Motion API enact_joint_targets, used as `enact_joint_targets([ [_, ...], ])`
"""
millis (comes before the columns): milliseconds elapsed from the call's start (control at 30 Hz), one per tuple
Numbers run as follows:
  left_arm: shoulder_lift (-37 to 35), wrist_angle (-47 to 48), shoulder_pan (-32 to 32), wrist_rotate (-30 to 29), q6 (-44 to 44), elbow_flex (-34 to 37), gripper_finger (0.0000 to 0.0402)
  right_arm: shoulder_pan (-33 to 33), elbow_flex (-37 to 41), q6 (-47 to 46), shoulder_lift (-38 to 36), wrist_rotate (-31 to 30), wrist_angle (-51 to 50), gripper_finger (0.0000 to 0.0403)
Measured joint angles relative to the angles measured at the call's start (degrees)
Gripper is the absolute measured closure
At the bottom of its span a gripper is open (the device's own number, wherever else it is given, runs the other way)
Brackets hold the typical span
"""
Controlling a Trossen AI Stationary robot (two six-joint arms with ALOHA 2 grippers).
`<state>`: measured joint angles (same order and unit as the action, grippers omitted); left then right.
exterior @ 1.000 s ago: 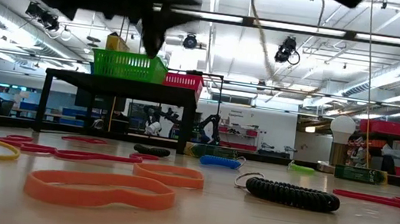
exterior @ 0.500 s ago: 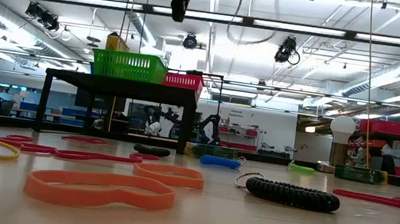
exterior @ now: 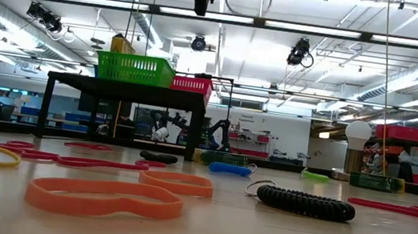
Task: Pick & Place Office Desk Supplies
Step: Put the yellow rubber band into the red bin
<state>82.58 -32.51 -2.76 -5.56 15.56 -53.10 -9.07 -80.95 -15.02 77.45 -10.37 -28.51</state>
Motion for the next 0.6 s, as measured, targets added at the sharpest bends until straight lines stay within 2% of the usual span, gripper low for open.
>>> enact_joint_targets([
  [133,1.23,-0.09,-0.03,0.03,0.24,-1.07,0.0194,0.09,0.00,1.47,0.00,0.93,0.88,0.0399],
  [233,1.17,-0.26,-0.27,0.00,0.22,-1.07,0.0226,0.10,0.00,1.87,-0.08,0.96,0.71,0.0399],
  [600,0.30,0.13,-0.64,1.69,2.19,-1.10,0.0391,0.11,0.00,2.27,-0.31,-0.96,0.71,0.0398],
])
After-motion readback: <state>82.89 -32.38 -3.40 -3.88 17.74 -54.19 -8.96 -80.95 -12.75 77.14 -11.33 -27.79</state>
